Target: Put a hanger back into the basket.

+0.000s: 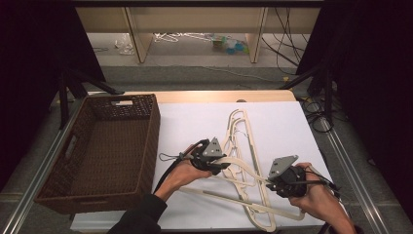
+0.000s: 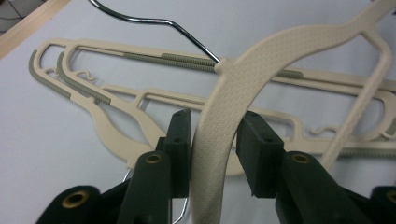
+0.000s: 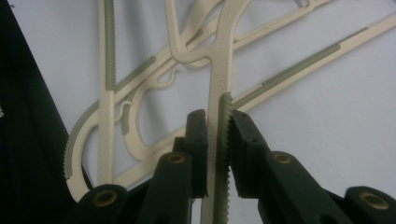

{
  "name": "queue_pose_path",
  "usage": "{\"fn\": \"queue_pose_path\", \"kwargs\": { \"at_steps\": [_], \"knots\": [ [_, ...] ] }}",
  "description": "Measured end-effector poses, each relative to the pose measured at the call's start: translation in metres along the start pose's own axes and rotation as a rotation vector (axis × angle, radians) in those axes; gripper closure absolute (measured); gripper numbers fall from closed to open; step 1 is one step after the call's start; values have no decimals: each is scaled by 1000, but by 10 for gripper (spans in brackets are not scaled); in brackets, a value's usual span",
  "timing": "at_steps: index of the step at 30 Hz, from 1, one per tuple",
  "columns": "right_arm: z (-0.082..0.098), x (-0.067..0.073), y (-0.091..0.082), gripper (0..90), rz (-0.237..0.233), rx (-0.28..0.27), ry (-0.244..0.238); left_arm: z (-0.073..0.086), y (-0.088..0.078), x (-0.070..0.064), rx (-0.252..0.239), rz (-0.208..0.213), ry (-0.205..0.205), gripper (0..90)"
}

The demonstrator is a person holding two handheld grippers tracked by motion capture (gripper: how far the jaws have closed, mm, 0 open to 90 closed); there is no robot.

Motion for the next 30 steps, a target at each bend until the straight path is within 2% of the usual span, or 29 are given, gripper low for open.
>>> {"fn": "queue_pose_path", "kwargs": {
  "at_steps": [3,5,9,13,16,18,20,21,22,24,27,30],
  "knots": [
    [1,-4,-1,792,9,-19,-13,-2,-9,-5,-3,33,23,696],
    [2,-5,-3,784,-4,-29,-17,-4,-16,-9,-4,51,40,711],
    [4,-10,-5,707,11,-58,-31,-9,-28,-22,-2,88,70,755],
    [3,-13,-9,674,22,-80,-27,-10,-39,-34,6,102,72,788],
    [1,-15,-13,624,39,-105,-27,-12,-46,-42,-22,115,33,836],
    [-1,-16,-17,573,56,-131,0,-10,-50,-44,-18,97,5,847],
    [-3,-18,-21,540,60,-151,25,-8,-53,-44,-14,78,5,856],
    [-4,-19,-22,532,71,-158,26,-7,-57,-43,-31,85,-10,857],
    [-6,-18,-25,515,81,-181,46,-7,-58,-42,-47,89,-30,857],
    [-7,-19,-25,508,89,-195,51,-7,-61,-42,-54,70,-43,857],
    [-9,-19,-27,476,83,-214,84,-9,-68,-39,-52,53,-79,857],
    [-11,-17,-29,439,88,-228,104,-13,-76,-34,-87,49,-131,857]
  ]
}}
Point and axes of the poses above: each handheld gripper's, and its own axes: y roughly forward along the jaws, z roughly out of its underside, x roughly to its left, the point moved 4 cm from there along y, roughly forward along the jaws, and after that the axes turned 11 degrees about z, right-handed, at the moved point
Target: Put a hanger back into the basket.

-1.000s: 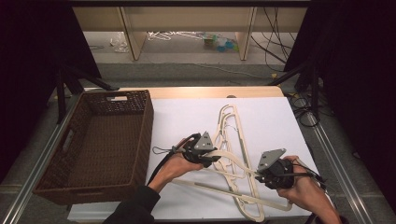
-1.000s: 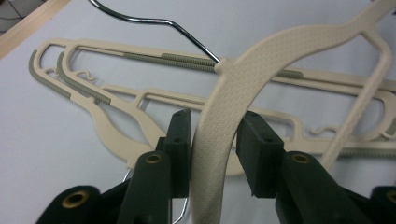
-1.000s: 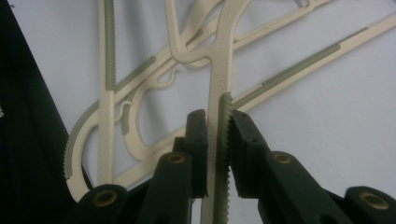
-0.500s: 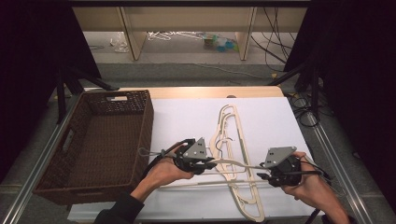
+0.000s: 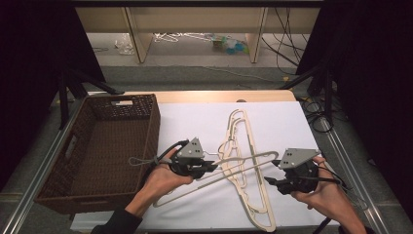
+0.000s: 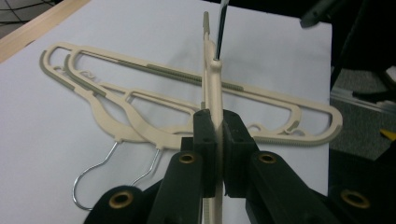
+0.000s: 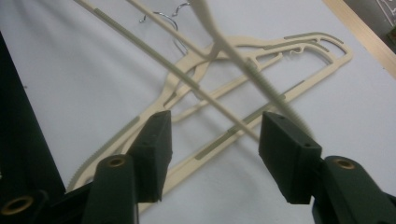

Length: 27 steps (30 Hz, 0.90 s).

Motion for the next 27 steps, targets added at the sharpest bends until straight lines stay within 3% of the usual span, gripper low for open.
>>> {"fn": "queue_pose_path", "kwargs": {
  "at_steps": [6,10,12,15,18,22,27],
  "knots": [
    [2,14,4,363,-57,-14,103,-16,-25,4,-49,-62,-35,858],
    [15,29,22,319,-64,-25,251,-27,-43,4,-93,-83,-54,857],
    [18,29,25,318,-71,-25,249,-33,-53,3,-129,-75,-64,858],
    [22,31,30,283,-60,-32,308,-42,-70,4,-153,-83,-66,857],
    [23,30,30,279,-62,-33,313,-53,-88,5,-182,-93,-62,858],
    [22,33,30,277,-76,-34,301,-64,-114,8,-192,-141,-46,858],
    [24,36,33,277,-83,-26,297,-64,-149,18,-205,-222,-53,858]
  ]
}}
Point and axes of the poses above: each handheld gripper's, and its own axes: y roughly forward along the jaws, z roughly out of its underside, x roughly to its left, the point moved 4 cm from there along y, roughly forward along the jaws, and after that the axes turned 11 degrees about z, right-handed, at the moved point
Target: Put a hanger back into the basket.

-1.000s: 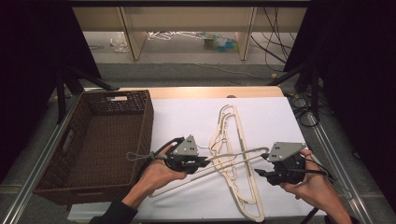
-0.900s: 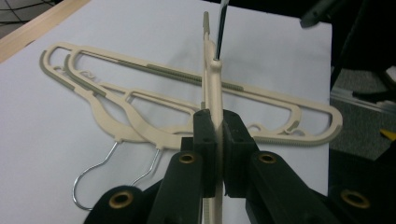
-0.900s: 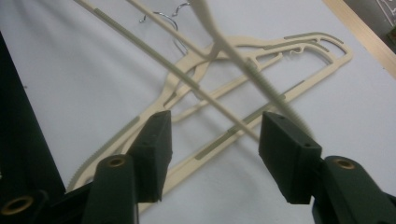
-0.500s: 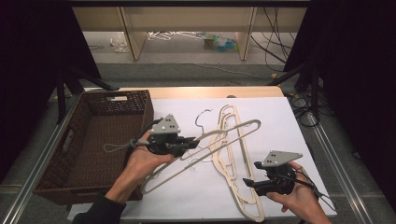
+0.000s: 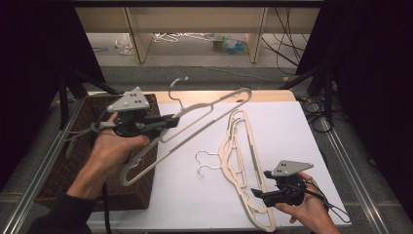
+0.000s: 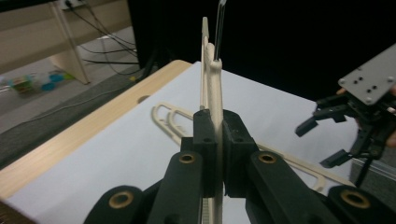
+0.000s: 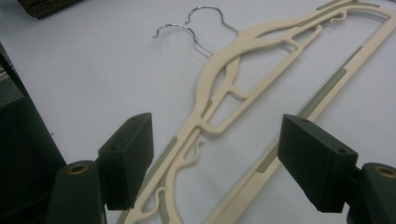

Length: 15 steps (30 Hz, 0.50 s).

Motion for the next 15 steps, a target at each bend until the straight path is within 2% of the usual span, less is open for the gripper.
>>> {"fn": "queue_pose_path", "kwargs": {
  "at_steps": [5,6,13,14,15],
  "knots": [
    [2,1,3,278,-13,0,-8,6,-32,21,-17,-85,-28,858],
    [2,1,4,278,-7,-10,1,8,-37,26,-22,-101,-17,858],
    [3,2,5,278,-14,6,-10,30,-72,63,-32,-210,-61,858],
    [3,2,5,278,-18,11,-8,33,-78,70,-27,-225,-47,858],
    [3,3,6,278,-14,5,-5,37,-82,75,-33,-234,-55,858]
  ]
}}
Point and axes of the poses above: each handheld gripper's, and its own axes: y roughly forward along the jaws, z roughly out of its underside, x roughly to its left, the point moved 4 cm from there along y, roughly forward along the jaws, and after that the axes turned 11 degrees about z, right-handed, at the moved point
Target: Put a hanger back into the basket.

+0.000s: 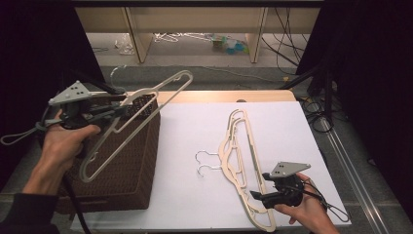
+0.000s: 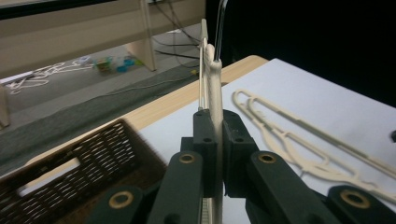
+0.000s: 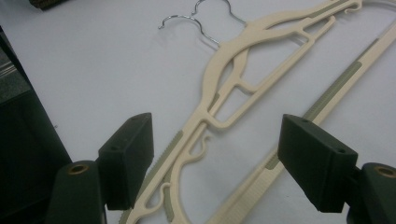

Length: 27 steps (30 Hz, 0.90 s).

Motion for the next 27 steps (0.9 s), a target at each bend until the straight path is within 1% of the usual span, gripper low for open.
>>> {"fn": "queue_pose_path", "kwargs": {
  "at_steps": [2,3,4,5,6,7,9,10,12,14,16,18,19,20,22,23,24,26,27],
  "knots": [
    [1,0,1,278,2,-1,-6,7,-7,11,-6,-9,-1,858],
    [1,0,1,278,-5,6,-2,11,-10,16,-14,-14,-7,858],
    [2,-1,1,278,-7,16,-12,14,-14,21,-18,-19,-7,858],
    [2,-1,2,278,-10,17,-11,17,-17,25,-21,-27,-5,858],
    [2,0,3,278,-2,9,-5,19,-20,29,-19,-31,6,858],
    [2,0,3,278,-6,14,-3,22,-22,32,-18,-35,10,858],
    [2,1,3,278,-10,19,-2,28,-27,37,-20,-46,-11,858],
    [3,1,3,278,-12,27,-12,31,-29,39,-18,-49,-14,858],
    [3,1,3,278,-11,24,-13,38,-31,42,-10,-60,-23,858],
    [3,0,4,278,-10,22,-19,45,-34,46,-3,-62,-22,858],
    [3,0,4,278,-9,21,-21,53,-36,50,-5,-70,-41,858],
    [3,0,4,278,-7,27,-11,59,-38,53,0,-76,-46,858],
    [3,0,4,278,-7,28,-15,62,-38,55,1,-78,-53,858],
    [4,0,4,278,-7,29,-19,66,-39,57,7,-79,-47,858],
    [4,0,4,278,-14,40,-25,73,-41,59,14,-87,-67,858],
    [4,0,4,278,-11,35,-23,75,-42,59,13,-89,-70,858],
    [4,0,6,278,-3,17,-21,77,-43,61,15,-91,-69,858],
    [4,0,6,278,-3,17,-20,80,-45,62,16,-92,-73,858],
    [4,0,5,278,-7,27,-23,83,-47,62,17,-96,-79,858]
  ]
}}
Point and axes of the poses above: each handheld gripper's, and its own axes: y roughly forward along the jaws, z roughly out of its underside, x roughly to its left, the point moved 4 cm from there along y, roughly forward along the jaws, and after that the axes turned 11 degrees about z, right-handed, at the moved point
